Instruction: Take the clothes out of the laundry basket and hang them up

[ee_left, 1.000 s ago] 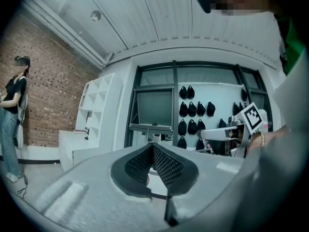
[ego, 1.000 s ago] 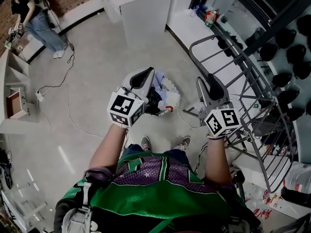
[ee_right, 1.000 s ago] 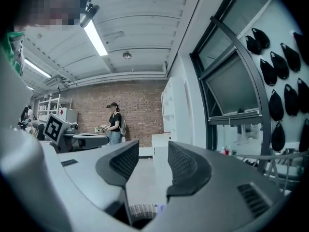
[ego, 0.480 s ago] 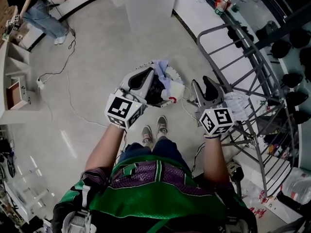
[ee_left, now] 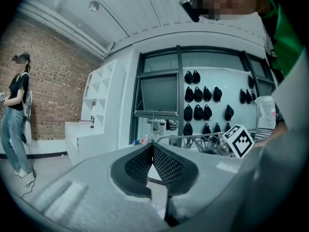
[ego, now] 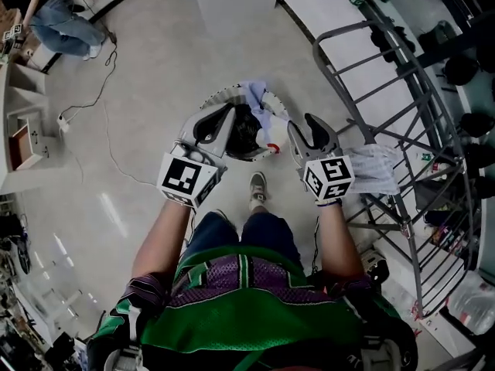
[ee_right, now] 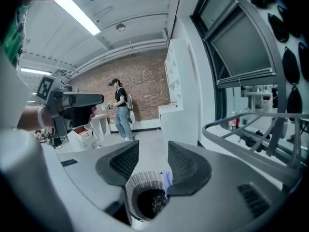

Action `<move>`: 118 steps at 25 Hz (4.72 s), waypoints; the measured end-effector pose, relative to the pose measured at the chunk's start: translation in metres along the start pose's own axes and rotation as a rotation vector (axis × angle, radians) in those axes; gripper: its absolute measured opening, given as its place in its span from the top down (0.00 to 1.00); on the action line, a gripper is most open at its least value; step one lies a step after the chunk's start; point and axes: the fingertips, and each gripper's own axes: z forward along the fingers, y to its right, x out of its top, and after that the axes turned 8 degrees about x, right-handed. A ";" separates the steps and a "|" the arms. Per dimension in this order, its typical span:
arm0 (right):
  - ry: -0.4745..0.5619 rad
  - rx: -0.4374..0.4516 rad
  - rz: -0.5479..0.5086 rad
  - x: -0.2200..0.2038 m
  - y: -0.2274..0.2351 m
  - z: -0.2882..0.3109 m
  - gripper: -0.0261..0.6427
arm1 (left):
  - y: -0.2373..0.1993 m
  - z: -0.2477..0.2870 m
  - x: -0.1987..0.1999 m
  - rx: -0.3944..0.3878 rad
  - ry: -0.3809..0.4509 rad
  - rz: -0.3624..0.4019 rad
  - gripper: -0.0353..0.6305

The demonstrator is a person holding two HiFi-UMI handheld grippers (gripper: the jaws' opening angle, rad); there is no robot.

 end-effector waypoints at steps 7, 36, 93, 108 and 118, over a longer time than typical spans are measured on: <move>-0.065 -0.106 0.029 -0.081 0.005 -0.003 0.70 | 0.002 -0.018 -0.044 -0.057 -0.024 0.002 0.92; -0.173 -0.251 0.279 -0.422 0.100 0.092 0.69 | 0.005 0.033 -0.297 -0.133 -0.094 -0.029 0.92; -0.249 -0.372 0.129 -0.168 -0.015 -0.040 0.92 | -0.022 -0.167 -0.022 -0.022 -0.011 0.007 0.92; -0.078 -0.383 0.026 -0.039 -0.105 -0.127 0.92 | -0.008 -0.250 0.064 -0.065 0.118 0.032 0.92; 0.102 -0.352 -0.048 0.030 -0.161 -0.243 0.92 | 0.100 -0.248 0.094 -0.192 0.184 0.046 0.92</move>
